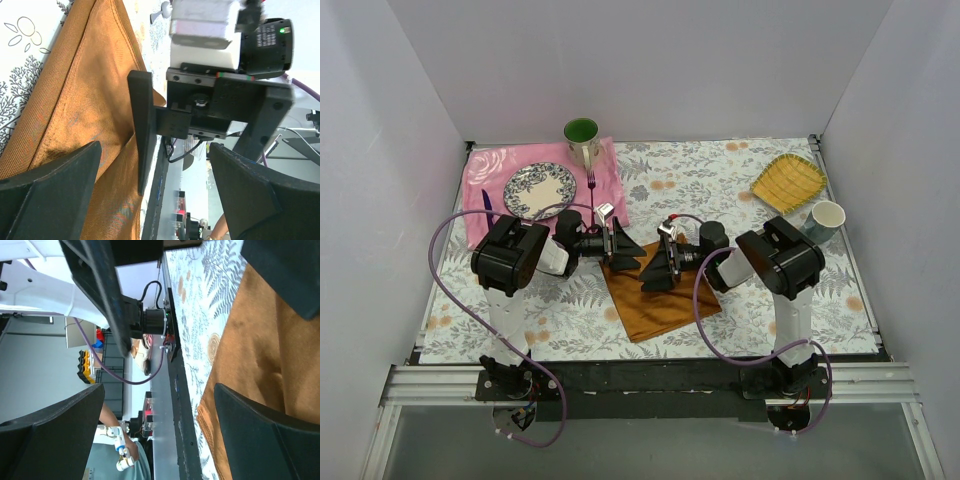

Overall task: Fold the napkin into a case and place the utensils inside
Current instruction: Smooth out the upper triangle-folded napkin at the center of the board.

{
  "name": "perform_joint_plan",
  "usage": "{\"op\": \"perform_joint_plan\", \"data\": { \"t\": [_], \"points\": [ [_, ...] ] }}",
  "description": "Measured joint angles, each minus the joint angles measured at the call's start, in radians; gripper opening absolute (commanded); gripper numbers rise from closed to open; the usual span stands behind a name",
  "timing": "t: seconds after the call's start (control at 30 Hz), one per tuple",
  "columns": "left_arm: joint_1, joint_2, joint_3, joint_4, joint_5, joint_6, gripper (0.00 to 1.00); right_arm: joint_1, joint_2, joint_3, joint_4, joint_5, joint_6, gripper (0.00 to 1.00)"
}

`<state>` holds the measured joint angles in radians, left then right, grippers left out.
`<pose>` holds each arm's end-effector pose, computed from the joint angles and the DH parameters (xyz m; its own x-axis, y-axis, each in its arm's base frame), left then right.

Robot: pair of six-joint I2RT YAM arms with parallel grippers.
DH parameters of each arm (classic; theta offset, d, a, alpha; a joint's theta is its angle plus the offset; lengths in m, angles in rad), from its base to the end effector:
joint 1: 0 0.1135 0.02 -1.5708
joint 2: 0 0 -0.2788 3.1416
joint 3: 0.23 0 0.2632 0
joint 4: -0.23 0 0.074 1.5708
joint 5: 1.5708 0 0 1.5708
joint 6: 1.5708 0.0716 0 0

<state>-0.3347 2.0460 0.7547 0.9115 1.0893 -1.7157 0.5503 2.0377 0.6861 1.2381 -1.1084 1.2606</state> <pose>0.3338 -0.1833 0.0919 -0.8693 -0.1828 0.4592 -0.4807 0.0964 -0.8716 0.2776 0.2455 0.1134 -0.9734 -0.0988 -0.2068 -0.2106 0.0305 0.9771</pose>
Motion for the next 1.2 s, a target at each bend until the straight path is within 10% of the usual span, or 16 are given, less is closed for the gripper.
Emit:
{"op": "perform_joint_plan", "data": {
  "t": [0.77, 1.2],
  "points": [
    [0.005, 0.000, 0.009, -0.028, 0.007, 0.010, 0.91, -0.157, -0.214, -0.121, -0.639, -0.110, -0.583, 0.99],
    [0.006, 0.000, 0.013, -0.039, 0.007, 0.009, 0.91, -0.269, -0.233, -0.010, -1.294, -0.200, -1.111, 0.99]
  ]
}}
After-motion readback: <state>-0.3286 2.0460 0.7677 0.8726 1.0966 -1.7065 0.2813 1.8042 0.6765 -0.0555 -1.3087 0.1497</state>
